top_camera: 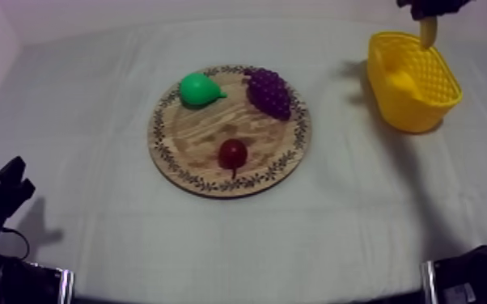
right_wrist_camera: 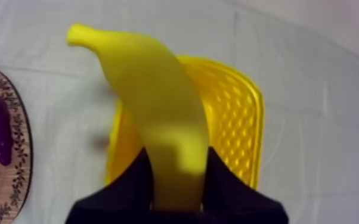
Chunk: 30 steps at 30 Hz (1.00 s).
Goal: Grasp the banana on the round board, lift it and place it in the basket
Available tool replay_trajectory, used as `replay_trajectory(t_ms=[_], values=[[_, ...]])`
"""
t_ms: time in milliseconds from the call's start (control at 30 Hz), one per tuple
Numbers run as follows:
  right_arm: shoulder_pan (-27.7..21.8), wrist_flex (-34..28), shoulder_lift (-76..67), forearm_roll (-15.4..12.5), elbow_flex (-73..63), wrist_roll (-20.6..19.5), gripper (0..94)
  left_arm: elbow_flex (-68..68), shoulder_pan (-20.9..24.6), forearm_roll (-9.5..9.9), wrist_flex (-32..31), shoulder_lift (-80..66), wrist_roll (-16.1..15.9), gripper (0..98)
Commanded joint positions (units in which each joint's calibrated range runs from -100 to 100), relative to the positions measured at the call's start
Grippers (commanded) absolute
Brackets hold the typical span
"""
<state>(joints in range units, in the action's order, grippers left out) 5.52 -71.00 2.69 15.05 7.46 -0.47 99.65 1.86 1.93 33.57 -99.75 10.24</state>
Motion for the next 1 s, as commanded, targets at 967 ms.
replay_trajectory(t_ms=[967], values=[[-5.8,7.8,11.2,-2.1,4.4,3.0,29.1,0.0,0.0,0.0,0.0,0.0,0.0,0.0]])
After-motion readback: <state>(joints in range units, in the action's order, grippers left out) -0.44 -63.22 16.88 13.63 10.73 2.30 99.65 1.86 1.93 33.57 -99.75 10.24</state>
